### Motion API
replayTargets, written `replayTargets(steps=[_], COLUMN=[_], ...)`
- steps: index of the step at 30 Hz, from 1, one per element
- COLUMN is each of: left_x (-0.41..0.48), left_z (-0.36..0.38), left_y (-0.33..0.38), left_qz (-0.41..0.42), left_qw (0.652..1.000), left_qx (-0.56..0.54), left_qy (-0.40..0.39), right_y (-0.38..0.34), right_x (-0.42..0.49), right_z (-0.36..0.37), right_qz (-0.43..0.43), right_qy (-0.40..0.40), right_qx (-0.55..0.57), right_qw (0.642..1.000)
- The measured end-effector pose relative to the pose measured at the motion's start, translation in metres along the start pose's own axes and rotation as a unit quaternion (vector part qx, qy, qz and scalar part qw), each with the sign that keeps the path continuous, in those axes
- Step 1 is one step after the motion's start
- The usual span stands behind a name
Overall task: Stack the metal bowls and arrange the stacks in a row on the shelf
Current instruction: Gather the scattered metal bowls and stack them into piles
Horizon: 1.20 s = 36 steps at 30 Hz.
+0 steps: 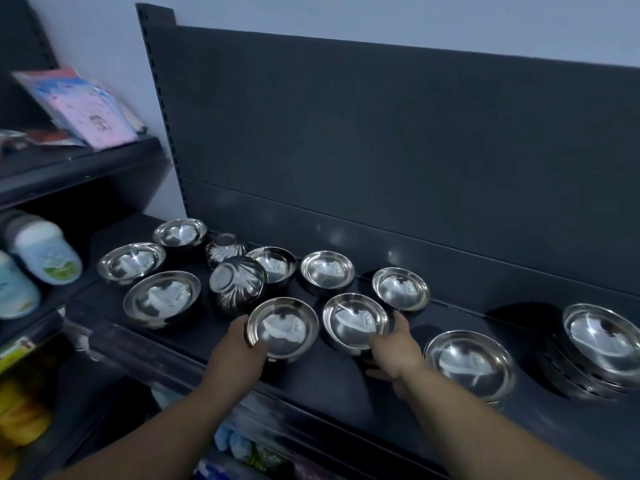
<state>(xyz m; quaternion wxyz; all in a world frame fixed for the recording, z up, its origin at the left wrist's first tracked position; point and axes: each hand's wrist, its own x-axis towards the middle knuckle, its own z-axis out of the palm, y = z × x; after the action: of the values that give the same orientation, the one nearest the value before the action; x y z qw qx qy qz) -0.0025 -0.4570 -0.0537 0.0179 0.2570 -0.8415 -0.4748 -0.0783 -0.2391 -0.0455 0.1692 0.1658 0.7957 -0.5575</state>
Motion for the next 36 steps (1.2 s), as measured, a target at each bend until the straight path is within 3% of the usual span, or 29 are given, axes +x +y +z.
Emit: replayTargets(steps=[9,17,22,36], left_x=[0.003,-0.009,-0.029,-0.067], left_z=[0.011,0.043,0.073,0.142], left_y=[0.009,0.057,0.087,0.132], left_qz=[-0.037,0.034,0.054,0.082], left_qw=[0.985,0.969,0.965,0.960], left_qx=[-0.166,-0.242,-0.238,-0.124], left_qy=[-0.004,-0.034,-0.093,-0.236], right_y=[-0.006,-0.032,-0.020,0.014], right_x=[-0.003,-0.021,-0.024,-0.059], right_z=[-0.015,-0.094,-0.151,-0.215], right_qz=[-0.030,-0.107,-0.115,-0.103], right_qy=[0.019,0.094,0.151,0.160], right_qx=[0.067,0.055,0.059,0.108], right_qw=[0.997,0.988,0.980,0.976])
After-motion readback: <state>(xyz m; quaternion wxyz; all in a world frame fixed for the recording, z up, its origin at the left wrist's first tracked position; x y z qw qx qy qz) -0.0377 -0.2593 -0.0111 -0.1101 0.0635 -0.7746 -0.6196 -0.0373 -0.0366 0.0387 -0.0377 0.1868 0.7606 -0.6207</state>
